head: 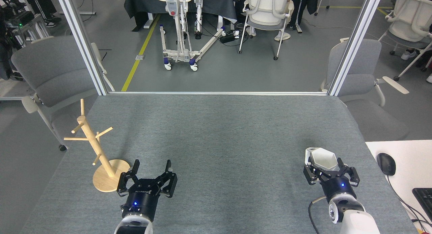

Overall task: Hang cup on storage rack
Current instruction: 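Close the right gripper on the white cup's rim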

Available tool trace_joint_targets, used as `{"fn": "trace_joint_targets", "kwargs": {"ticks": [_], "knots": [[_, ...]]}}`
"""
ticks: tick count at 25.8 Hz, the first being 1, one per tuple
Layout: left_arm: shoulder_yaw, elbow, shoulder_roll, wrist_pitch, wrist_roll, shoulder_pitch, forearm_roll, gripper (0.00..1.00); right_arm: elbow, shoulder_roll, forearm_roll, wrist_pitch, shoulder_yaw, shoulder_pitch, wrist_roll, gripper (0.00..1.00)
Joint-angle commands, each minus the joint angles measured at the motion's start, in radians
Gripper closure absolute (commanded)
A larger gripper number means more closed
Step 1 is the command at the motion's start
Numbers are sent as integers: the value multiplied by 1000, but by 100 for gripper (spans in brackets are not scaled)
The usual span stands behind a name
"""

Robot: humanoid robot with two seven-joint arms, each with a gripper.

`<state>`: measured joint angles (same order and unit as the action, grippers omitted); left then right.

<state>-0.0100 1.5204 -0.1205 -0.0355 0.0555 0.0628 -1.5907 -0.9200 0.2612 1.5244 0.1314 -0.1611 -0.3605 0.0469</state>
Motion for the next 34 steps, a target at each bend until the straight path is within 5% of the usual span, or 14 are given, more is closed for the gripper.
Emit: {"fn": "trace_joint_targets", "kwargs": {"ticks": [1, 34], "knots": [[-1, -2, 1, 0, 0, 0, 0, 0, 15, 0, 0, -1, 0, -9, 4, 0], [-1, 4, 1, 3, 0, -5, 0, 0, 110, -2, 17, -9, 2, -51, 28, 0]]}}
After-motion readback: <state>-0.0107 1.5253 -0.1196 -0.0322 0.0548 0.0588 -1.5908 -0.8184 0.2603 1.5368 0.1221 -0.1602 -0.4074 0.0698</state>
